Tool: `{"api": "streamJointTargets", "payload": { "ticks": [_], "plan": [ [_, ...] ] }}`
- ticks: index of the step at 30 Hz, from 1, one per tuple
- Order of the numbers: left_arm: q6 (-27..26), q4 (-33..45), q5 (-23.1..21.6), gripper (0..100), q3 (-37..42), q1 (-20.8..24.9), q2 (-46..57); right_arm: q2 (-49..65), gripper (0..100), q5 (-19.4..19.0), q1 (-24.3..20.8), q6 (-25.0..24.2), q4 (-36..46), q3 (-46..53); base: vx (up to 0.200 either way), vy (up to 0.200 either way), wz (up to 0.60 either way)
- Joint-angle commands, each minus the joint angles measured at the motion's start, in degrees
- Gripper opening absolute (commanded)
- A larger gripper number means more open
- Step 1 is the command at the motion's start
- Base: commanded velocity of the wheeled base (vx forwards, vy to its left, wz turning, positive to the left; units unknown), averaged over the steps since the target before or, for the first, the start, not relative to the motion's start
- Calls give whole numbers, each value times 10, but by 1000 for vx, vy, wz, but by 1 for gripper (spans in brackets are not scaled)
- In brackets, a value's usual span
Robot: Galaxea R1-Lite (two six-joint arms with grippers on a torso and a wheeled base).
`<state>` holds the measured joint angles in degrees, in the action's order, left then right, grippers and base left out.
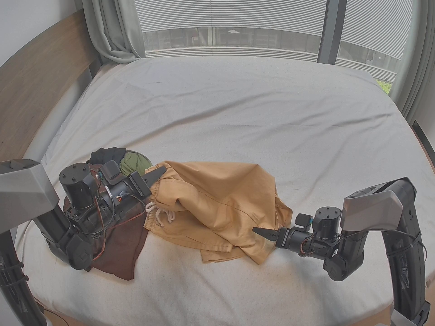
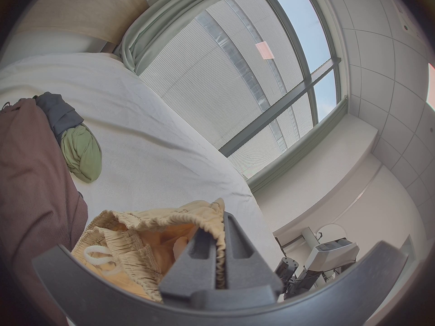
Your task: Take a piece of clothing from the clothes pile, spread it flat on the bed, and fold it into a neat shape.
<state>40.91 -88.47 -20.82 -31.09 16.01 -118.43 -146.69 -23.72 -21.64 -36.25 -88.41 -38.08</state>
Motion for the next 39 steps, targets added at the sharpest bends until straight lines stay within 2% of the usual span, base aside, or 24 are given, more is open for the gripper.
{"api": "streamJointTargets", "payload": {
  "ticks": [1, 5, 6, 9, 17, 18, 27, 39],
  "plan": [
    [0, 0, 0, 0, 0, 0, 0, -8, 100, 0, -3, -3, 0, -4, 0, 0, 0],
    [1, 0, 0, 0, 0, 0, 0, -22, 100, 7, -5, -4, -1, -15, 0, 0, 0],
    [1, 0, 0, 0, 0, 0, 0, -31, 100, 22, -5, -4, -1, -23, 0, 0, 0],
    [1, 0, 0, 0, 0, 0, 0, -37, 100, 35, -4, -5, -1, -32, 0, 0, 0],
    [1, 0, -1, 0, -1, 0, -2, -33, 100, 36, -2, -6, -2, -36, 0, 0, 0],
    [1, 0, 0, 0, -1, 0, -2, -33, 0, 36, -1, -6, -2, -36, 0, 0, 0],
    [1, 0, -1, 0, -1, 0, -5, -21, 0, 36, -1, -13, -5, -34, 0, 0, 0],
    [5, 0, -1, 0, -3, -2, -4, 135, 0, 34, 30, -18, -5, 28, 0, 0, 0]
  ]
}}
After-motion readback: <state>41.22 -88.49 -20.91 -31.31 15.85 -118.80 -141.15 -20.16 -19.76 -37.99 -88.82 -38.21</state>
